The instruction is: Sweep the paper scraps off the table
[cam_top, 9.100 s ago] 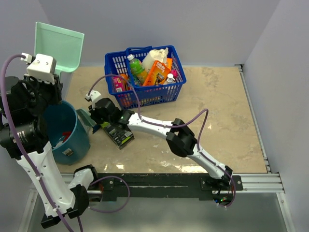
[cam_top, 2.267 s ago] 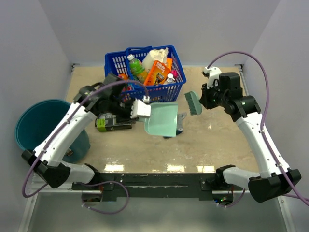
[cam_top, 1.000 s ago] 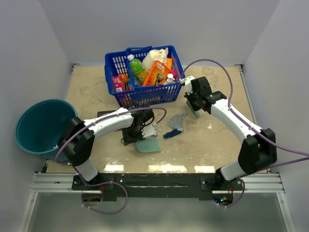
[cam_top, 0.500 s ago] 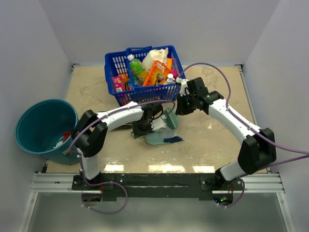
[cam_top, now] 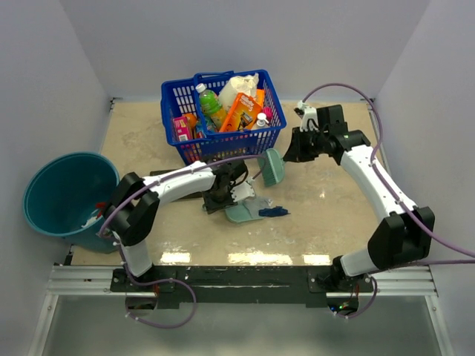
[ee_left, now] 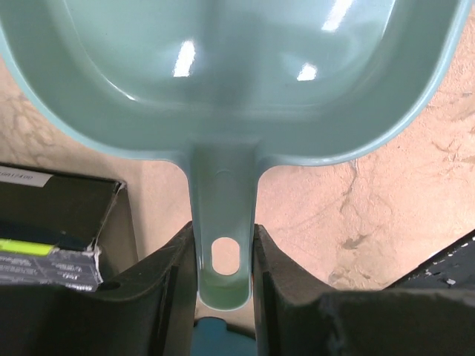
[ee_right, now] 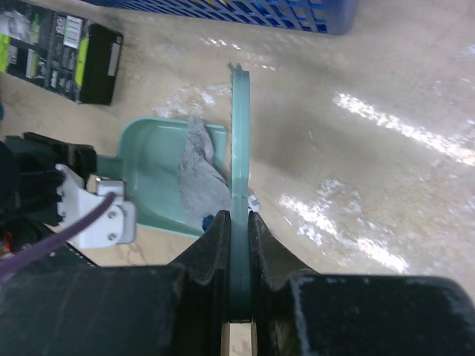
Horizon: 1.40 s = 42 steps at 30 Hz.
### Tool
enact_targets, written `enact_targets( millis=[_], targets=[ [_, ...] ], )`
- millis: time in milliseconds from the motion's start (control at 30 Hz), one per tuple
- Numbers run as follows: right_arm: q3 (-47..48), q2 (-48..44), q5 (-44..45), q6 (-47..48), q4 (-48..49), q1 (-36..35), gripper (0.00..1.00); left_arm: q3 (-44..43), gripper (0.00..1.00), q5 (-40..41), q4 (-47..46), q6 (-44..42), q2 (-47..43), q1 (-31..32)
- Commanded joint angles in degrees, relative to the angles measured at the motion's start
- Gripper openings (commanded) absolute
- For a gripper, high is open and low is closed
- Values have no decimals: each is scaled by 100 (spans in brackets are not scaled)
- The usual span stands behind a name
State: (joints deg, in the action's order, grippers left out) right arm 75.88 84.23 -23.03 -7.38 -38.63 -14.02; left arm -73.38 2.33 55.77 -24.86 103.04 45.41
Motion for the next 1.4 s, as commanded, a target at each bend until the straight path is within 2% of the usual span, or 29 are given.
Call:
enact_targets(
  millis=[0, 133, 367, 567, 667, 700, 767, 867, 967, 1000, 1067, 1100, 1300, 1367],
  targets=[
    [200, -564, 921, 491, -609, -39, 0, 219, 34, 145, -373, -229, -557, -23],
    [59, -793, 1283, 703, -996, -31, 0, 543, 48, 14, -663, -387, -908, -111],
    [-477, -1400, 1327, 1256, -988, -31, 0, 1115, 53, -435, -1568, -519, -1357, -357],
    [-433, -1795, 1634, 1748, -1401, -30, 0, 1203, 53, -988, -1341, -792, -1419, -787],
    [-530, -1970, 1276, 2423, -1682, -31, 0, 1291, 52, -1251, -1209, -1029, -1454, -814],
    [-574, -2032, 1092, 3043, -1909, -39, 0, 1300, 51, -1313, -1183, -1047, -1445, -823],
    [-898, -2278, 784, 3591, -1955, -39, 0, 1309, 50, -1384, -1138, -1056, -1419, -814],
    [-1136, -2762, 511, 4313, -1876, -39, 0, 1265, 49, -1393, -1060, -1073, -1392, -814],
    [-1066, -2728, -60, 5244, -2402, -31, 0, 1256, 49, -1297, -1033, -1091, -1410, -823],
    [-1049, -2649, -314, 5847, -2821, -39, 0, 1265, 48, -1253, -1050, -1100, -1401, -814],
    [-1066, -2342, -465, 6299, -3175, -48, 0, 1309, 45, -1200, -1085, -1091, -1375, -814],
    [-1084, -2236, -483, 6553, -3342, -48, 0, 1318, 39, -1208, -1086, -1074, -1331, -814],
    [-1189, -1699, -264, 7030, -3081, -48, 0, 1098, 20, -1129, -954, -669, -1076, -814],
    [-1198, -1620, -246, 6961, -2888, -100, 0, 1063, 16, -1129, -919, -678, -1085, -814]
  ],
)
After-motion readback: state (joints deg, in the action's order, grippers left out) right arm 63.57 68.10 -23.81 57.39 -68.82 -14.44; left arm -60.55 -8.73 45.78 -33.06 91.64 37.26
